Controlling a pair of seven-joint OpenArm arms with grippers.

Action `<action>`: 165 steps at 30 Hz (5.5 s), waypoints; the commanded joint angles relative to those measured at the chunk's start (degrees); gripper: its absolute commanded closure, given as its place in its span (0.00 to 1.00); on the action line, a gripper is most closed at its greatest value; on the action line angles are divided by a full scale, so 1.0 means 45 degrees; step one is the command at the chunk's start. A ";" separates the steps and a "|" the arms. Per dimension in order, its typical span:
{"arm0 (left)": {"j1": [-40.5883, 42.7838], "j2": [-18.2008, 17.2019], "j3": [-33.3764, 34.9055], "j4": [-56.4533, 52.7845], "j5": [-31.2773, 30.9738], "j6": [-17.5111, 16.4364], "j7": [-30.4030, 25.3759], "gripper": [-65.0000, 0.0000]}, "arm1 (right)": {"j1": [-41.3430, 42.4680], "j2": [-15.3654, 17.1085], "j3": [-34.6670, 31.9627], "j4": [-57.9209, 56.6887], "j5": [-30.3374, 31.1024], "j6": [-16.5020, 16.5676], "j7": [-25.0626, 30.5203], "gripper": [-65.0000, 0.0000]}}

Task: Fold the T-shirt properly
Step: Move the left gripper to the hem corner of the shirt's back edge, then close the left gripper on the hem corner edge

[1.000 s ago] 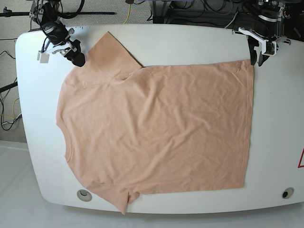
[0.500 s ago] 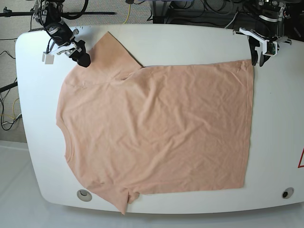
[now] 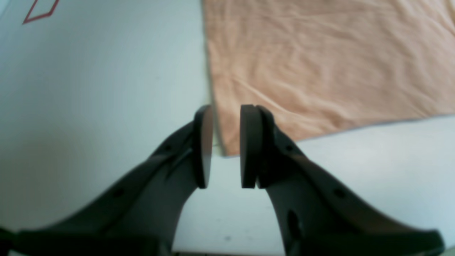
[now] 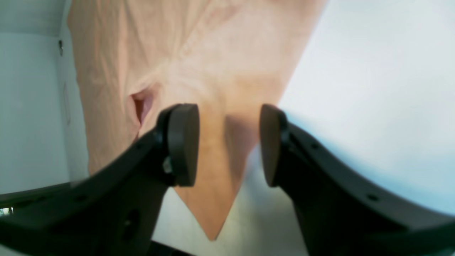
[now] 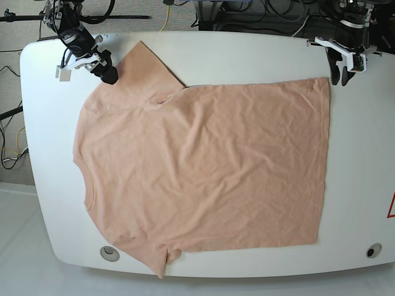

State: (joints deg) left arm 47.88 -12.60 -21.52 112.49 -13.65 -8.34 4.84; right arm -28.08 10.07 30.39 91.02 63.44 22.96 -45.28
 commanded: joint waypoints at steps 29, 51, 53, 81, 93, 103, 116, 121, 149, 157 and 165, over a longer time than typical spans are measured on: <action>-0.0478 -0.0131 -0.1603 -0.0422 -0.4435 -0.0345 0.2010 0.68 | -0.0236 0.0067 -0.0034 0.0205 0.0689 -0.0076 -0.0123 0.58; -0.0907 -0.0223 -0.1459 -0.1134 -0.4910 -0.0986 0.2426 0.71 | 0.0141 -0.0038 0.0371 0.0074 0.0379 -0.0414 -0.0773 0.57; -0.0902 -0.0212 -0.1441 -0.1122 -0.4868 -0.0997 0.2416 0.71 | 0.0179 -0.0063 0.0380 0.0008 0.0376 -0.0361 -0.0882 0.57; -0.1240 -0.0258 -0.1430 -0.1317 -0.5190 -0.1024 0.3012 0.54 | 0.0058 -0.0125 -0.0066 -0.0272 0.0093 -0.0368 -0.0992 0.57; -0.1202 -0.0266 -0.1454 -0.1332 -0.4996 -0.0969 0.2751 0.63 | 0.0048 0.0170 -0.0065 -0.0293 0.0111 -0.0396 -0.1426 0.55; -0.1166 -0.0293 -0.1449 -0.1217 -0.5064 -0.0982 0.2696 0.70 | 0.0057 0.0208 -0.0105 -0.0237 -0.0088 -0.0358 -0.1642 0.97; -0.1786 -0.0334 -0.1669 -0.1641 -0.7113 -0.2086 0.4912 0.67 | 0.0078 0.0189 -0.0408 -0.0289 -0.0161 -0.0521 -0.2033 1.00; -0.2265 -0.0419 -0.1827 -0.2143 -0.7699 -0.2250 0.5646 0.56 | 0.0100 0.0218 -0.0454 -0.0291 -0.0232 -0.0531 -0.2068 1.00; -0.3610 -0.0326 -0.2276 -0.3541 -0.7393 -0.1922 0.6018 0.29 | 0.0405 0.0251 -0.0207 -0.0086 -0.0291 -0.0478 -0.1844 1.00; -0.3978 -0.0303 -0.2482 -0.4250 -0.7766 -0.3089 0.6592 0.59 | 0.0382 0.0261 -0.0265 -0.0073 -0.0288 -0.0465 -0.1903 1.00; -0.4051 -0.0338 -0.2435 -0.4808 -0.8282 -0.3236 0.6473 0.49 | 0.0349 0.0271 -0.0288 -0.0121 -0.0339 -0.0460 -0.1939 1.00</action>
State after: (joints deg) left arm 29.71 -13.37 -32.18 90.78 -49.84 -22.17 35.09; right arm -26.26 10.48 28.88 89.71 61.87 20.82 -54.06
